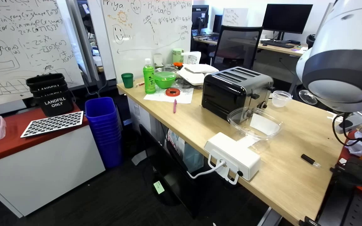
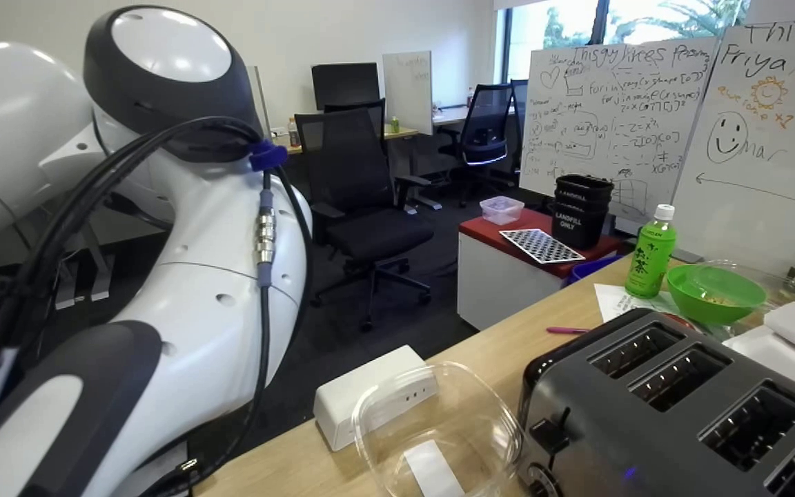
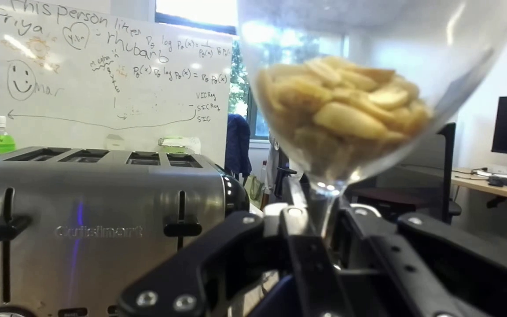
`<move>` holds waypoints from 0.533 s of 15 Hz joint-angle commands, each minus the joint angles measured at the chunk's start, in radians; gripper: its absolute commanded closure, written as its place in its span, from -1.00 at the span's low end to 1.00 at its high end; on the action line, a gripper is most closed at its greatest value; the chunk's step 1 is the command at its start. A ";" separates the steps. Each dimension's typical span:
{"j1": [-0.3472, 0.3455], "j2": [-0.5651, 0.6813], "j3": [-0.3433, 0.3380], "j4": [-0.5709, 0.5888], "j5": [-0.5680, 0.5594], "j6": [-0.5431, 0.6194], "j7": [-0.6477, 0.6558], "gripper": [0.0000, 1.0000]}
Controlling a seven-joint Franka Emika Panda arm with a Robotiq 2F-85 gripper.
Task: Pour the contents in the wine glass into the clear bowl
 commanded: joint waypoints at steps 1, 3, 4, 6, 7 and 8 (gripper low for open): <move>-0.004 0.096 0.007 0.000 0.000 -0.125 0.008 0.93; -0.006 0.162 0.011 -0.001 0.000 -0.215 0.020 0.93; -0.009 0.198 0.012 0.002 0.000 -0.266 0.025 0.93; -0.022 0.261 0.007 0.011 0.000 -0.363 0.025 0.93; -0.030 0.287 0.003 0.015 0.000 -0.404 0.026 0.93; -0.039 0.310 -0.004 0.021 0.000 -0.440 0.024 0.93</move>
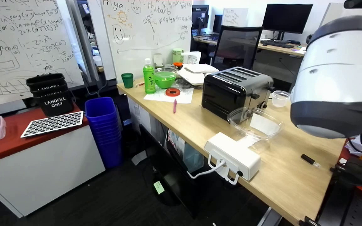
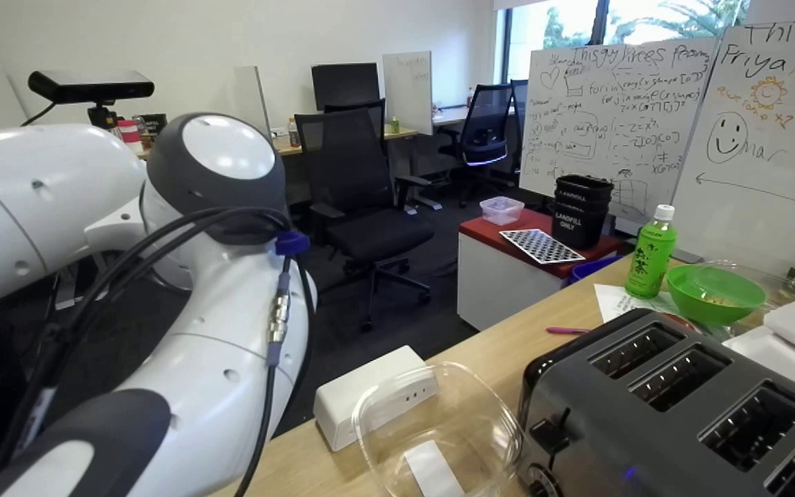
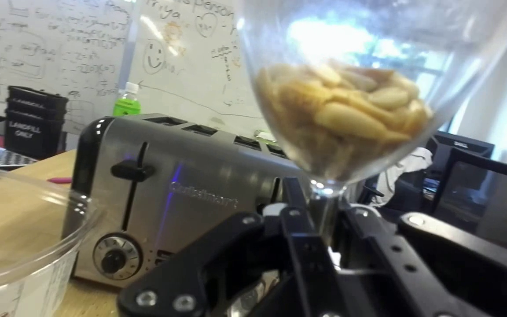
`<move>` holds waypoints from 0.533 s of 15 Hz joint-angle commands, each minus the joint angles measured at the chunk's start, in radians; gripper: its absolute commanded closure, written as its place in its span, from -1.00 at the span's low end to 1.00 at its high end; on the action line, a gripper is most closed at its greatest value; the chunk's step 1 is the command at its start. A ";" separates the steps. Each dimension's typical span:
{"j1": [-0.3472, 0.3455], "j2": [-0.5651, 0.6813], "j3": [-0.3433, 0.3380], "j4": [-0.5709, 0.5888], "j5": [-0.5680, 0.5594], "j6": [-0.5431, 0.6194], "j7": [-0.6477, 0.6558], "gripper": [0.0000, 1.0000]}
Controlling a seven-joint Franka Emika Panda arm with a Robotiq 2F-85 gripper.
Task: Pour the contents in the wine glass into the clear bowl
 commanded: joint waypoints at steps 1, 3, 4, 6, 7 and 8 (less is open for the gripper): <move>0.002 0.025 0.024 0.002 0.000 -0.117 -0.051 0.93; 0.004 0.036 0.021 0.004 0.000 -0.161 -0.065 0.93; 0.007 0.031 0.020 0.004 0.000 -0.171 -0.084 0.93; 0.024 0.026 0.019 0.005 0.000 -0.167 -0.129 0.93; 0.035 0.024 0.020 0.006 0.000 -0.156 -0.162 0.93; 0.041 0.023 0.020 0.007 0.000 -0.150 -0.195 0.93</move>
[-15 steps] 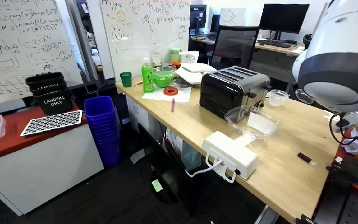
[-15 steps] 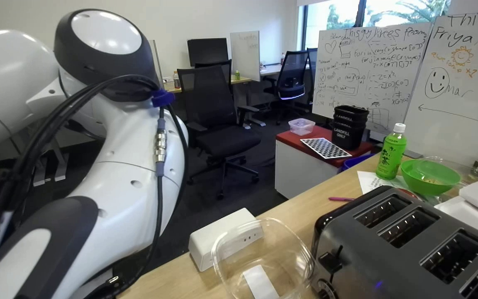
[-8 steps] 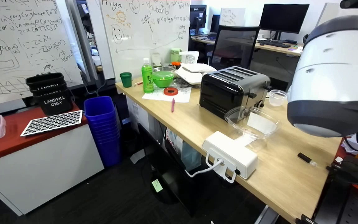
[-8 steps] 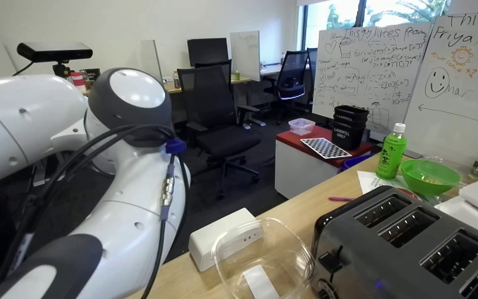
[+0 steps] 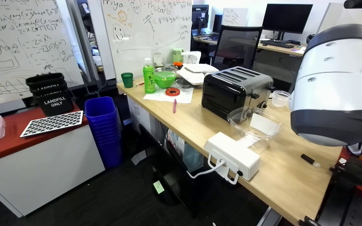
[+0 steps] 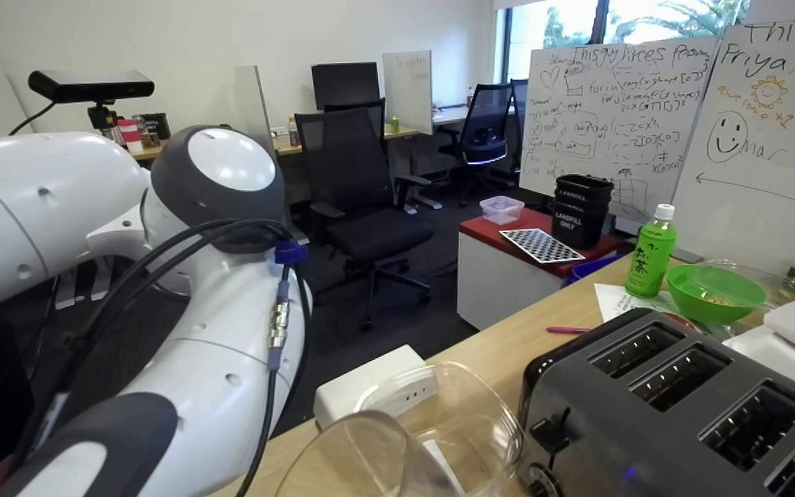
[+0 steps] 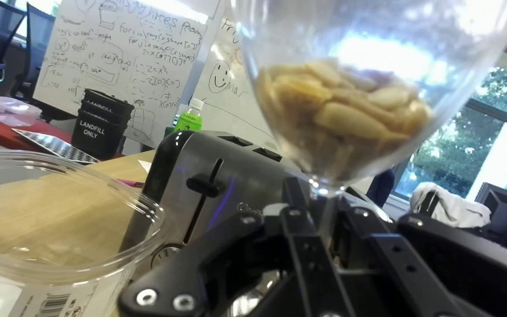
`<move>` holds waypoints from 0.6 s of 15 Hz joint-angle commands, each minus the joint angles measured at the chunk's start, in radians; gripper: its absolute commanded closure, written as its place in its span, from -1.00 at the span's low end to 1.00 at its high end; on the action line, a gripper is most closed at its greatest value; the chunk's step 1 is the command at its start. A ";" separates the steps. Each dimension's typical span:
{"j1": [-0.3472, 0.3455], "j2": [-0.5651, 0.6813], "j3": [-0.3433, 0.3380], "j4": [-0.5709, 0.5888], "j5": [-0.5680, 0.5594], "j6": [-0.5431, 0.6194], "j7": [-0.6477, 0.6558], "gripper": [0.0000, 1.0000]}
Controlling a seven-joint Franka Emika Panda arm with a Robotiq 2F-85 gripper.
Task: Pour the contents in the wine glass into the clear bowl
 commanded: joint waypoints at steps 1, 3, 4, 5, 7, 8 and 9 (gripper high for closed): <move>0.028 0.000 -0.006 -0.004 0.000 0.017 -0.117 0.93; 0.048 0.000 -0.004 -0.005 0.000 0.052 -0.207 0.93; 0.063 0.000 -0.001 -0.006 0.000 0.077 -0.254 0.93; 0.078 0.000 0.001 -0.006 0.000 0.107 -0.294 0.93; 0.096 0.000 -0.001 -0.007 0.000 0.156 -0.365 0.93; 0.104 0.000 -0.004 -0.006 0.000 0.182 -0.401 0.93; 0.110 -0.001 -0.006 -0.006 0.000 0.205 -0.431 0.93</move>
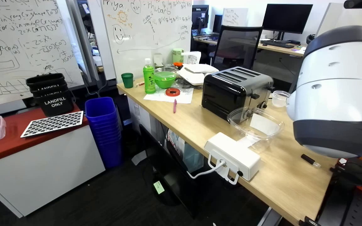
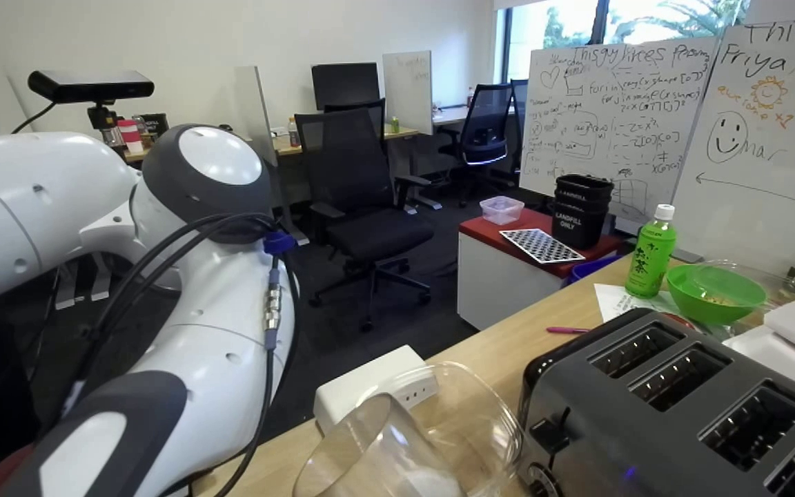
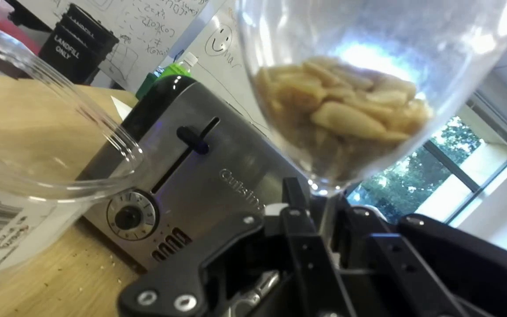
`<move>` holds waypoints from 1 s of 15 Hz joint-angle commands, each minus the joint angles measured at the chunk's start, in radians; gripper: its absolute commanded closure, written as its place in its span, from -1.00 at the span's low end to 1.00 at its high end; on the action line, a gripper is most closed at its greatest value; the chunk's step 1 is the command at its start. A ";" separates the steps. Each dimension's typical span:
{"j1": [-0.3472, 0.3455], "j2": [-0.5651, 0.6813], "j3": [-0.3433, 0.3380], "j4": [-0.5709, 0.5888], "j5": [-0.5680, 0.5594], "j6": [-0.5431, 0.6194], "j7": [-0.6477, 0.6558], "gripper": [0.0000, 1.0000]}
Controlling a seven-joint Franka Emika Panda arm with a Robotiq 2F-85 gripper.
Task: Pour the contents in the wine glass into the clear bowl
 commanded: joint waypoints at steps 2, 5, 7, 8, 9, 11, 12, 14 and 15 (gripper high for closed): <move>0.029 0.000 -0.018 -0.005 0.000 0.110 -0.129 0.93; 0.022 -0.001 -0.039 -0.001 0.001 0.154 -0.158 0.93; 0.025 -0.001 -0.044 -0.001 0.001 0.168 -0.157 0.93; 0.027 -0.001 -0.040 -0.001 0.001 0.169 -0.153 0.93; 0.028 -0.001 -0.037 -0.001 0.001 0.166 -0.146 0.93; 0.028 -0.001 -0.038 -0.005 0.001 0.162 -0.121 0.93; 0.031 -0.001 -0.035 -0.005 0.001 0.172 -0.101 0.93; 0.014 -0.001 -0.031 -0.001 0.001 0.144 -0.118 0.71; 0.013 -0.001 -0.035 -0.002 0.001 0.146 -0.103 0.71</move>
